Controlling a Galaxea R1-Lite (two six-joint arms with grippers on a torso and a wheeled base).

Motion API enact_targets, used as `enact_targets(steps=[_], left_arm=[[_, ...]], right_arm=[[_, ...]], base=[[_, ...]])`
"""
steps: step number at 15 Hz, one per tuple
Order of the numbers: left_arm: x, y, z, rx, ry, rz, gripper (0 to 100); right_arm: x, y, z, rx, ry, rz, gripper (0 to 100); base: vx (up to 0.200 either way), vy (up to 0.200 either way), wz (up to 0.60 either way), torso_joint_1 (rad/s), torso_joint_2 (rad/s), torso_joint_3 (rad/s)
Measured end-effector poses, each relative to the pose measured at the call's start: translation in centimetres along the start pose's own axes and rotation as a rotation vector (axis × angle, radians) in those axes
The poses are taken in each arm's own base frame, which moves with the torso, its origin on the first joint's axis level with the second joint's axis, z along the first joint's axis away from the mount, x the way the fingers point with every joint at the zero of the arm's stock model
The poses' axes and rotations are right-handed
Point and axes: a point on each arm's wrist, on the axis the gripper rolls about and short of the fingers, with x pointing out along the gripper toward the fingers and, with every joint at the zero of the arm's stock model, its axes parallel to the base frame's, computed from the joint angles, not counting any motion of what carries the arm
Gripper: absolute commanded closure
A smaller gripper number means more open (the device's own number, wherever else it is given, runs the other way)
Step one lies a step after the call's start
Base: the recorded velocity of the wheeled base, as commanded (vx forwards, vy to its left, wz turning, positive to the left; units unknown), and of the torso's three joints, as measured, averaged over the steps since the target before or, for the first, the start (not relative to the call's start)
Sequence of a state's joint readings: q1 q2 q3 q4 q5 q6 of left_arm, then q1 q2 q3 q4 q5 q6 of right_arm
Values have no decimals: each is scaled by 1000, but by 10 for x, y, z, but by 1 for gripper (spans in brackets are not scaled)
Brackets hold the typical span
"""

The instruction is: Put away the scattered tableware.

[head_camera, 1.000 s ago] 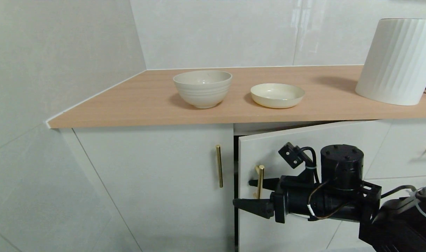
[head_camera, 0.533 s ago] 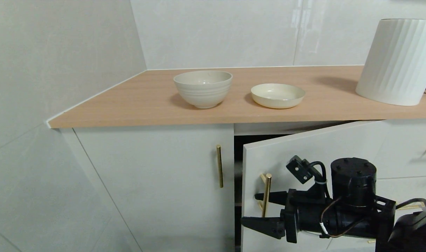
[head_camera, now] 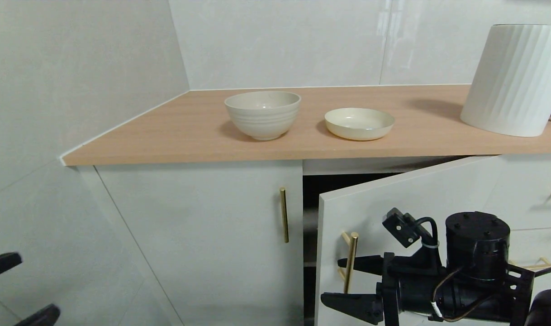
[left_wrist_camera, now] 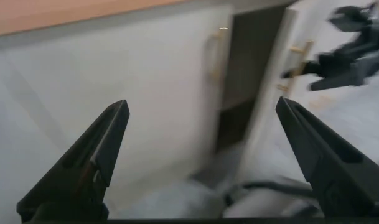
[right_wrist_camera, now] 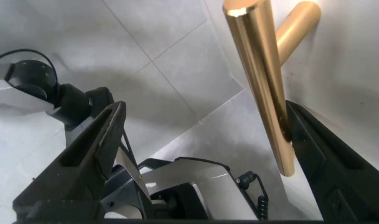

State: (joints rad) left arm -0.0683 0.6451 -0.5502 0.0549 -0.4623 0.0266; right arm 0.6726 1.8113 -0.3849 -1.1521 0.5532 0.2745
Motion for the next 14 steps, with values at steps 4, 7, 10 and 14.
enact_targets(steps=[4, 7, 10, 14], left_arm=[[79, 24, 25, -18, 68, -137, 100], [136, 33, 27, -52, 52, -200, 100], [172, 13, 15, -170, 119, -333, 100], [196, -5, -13, -194, 197, -419, 100]], right_arm=[[-1, 1, 1, -5, -3, 1, 0], [-1, 1, 0, -6, -1, 6, 0], [-2, 2, -1, -5, 7, 25, 0], [-6, 8, -2, -15, 13, 46, 0]], base=[[0, 0, 0, 0, 0, 0], [0, 0, 0, 0, 0, 0], [0, 0, 0, 0, 0, 0], [0, 0, 0, 0, 0, 0]])
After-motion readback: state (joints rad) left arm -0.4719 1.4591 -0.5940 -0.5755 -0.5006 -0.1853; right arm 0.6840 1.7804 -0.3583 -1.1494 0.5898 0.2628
